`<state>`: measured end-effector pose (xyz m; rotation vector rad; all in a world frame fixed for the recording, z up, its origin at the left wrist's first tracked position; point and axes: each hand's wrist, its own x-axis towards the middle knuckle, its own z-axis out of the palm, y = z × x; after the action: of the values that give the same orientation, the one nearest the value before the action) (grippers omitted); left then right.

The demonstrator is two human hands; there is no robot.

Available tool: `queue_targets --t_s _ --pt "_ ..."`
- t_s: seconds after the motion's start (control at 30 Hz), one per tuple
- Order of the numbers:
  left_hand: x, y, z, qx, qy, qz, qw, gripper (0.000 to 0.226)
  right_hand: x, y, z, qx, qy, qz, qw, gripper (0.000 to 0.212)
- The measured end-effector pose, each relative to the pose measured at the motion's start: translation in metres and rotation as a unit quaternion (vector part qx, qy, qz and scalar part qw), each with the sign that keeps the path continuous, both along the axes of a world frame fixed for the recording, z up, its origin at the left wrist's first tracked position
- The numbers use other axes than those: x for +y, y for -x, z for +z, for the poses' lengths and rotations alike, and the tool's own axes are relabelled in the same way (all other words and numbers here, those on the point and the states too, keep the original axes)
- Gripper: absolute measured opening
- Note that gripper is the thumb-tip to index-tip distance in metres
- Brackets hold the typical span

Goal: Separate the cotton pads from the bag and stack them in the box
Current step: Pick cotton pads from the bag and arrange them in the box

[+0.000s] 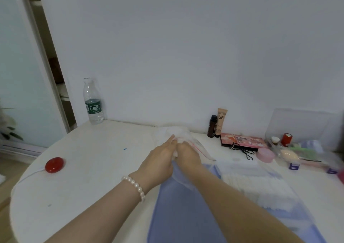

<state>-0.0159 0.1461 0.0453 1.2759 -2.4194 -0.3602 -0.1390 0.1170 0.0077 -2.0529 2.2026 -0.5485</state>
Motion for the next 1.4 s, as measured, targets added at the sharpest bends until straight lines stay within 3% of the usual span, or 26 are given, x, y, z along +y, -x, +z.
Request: queue_targets --t_s 0.13,0.2,0.3,0.47,0.53,0.67,0.73,0.8,0.87,0.93,1.0,1.07,1.17,1.27,1.4 --pt "0.001 -0.003 -0.003 -0.008 -0.006 0.005 1.0 0.071 0.042 0.006 0.012 0.006 0.037 0.027 0.999 0.011" --pt "0.004 -0.007 -0.006 -0.015 -0.001 0.006 1.0 0.074 0.069 0.013 0.02 -0.012 0.06 0.038 0.997 0.024" --pt "0.013 -0.01 -0.012 -0.024 0.0 0.008 1.0 0.073 0.104 0.028 0.029 -0.194 0.09 0.0 0.977 0.036" --pt "0.036 -0.008 -0.017 -0.03 -0.006 0.038 0.999 0.068 0.132 0.049 0.03 -0.527 0.005 -0.038 0.849 0.005" --pt "0.048 -0.008 -0.021 -0.011 0.042 0.054 0.998 0.06 0.141 0.055 0.027 -0.612 -0.035 -0.026 0.789 0.012" --pt "0.066 -0.014 -0.033 0.194 0.176 0.056 0.963 0.041 0.153 0.064 0.022 -0.689 -0.051 0.001 0.723 0.015" --pt "0.074 -0.011 -0.037 0.287 0.115 0.064 0.949 0.025 0.156 0.068 0.02 -0.71 -0.055 0.024 0.702 0.016" --pt "0.085 -0.003 -0.032 0.397 -0.075 0.07 0.912 0.013 0.158 0.068 0.018 -0.717 -0.059 0.043 0.693 0.019" --pt "0.095 0.007 -0.025 0.486 -0.314 0.047 0.814 0.02 0.16 0.065 0.017 -0.707 -0.051 0.059 0.703 0.018" --pt "0.1 0.016 -0.026 0.515 -0.453 0.016 0.728 0.042 0.159 0.062 0.015 -0.686 -0.039 0.078 0.722 0.027" --pt "0.103 0.027 -0.031 0.529 -0.481 -0.013 0.7 0.061 0.158 0.059 0.014 -0.666 -0.039 0.092 0.739 0.037" --pt "0.101 0.034 -0.036 0.564 -0.451 -0.003 0.692 0.068 0.16 0.057 0.013 -0.642 -0.049 0.109 0.757 0.037" --pt "0.1 0.037 -0.04 0.609 -0.397 -0.002 0.686 0.045 0.163 0.058 0.011 -0.629 -0.056 0.125 0.765 0.038" --pt "0.1 0.035 -0.048 0.619 -0.393 -0.04 0.678 0.025 0.166 0.064 0.005 -0.655 -0.054 0.126 0.743 0.041" --pt "0.099 0.033 -0.066 0.626 -0.424 -0.019 0.655 0.049 0.167 0.067 0.001 -0.7 -0.069 0.096 0.704 0.043"
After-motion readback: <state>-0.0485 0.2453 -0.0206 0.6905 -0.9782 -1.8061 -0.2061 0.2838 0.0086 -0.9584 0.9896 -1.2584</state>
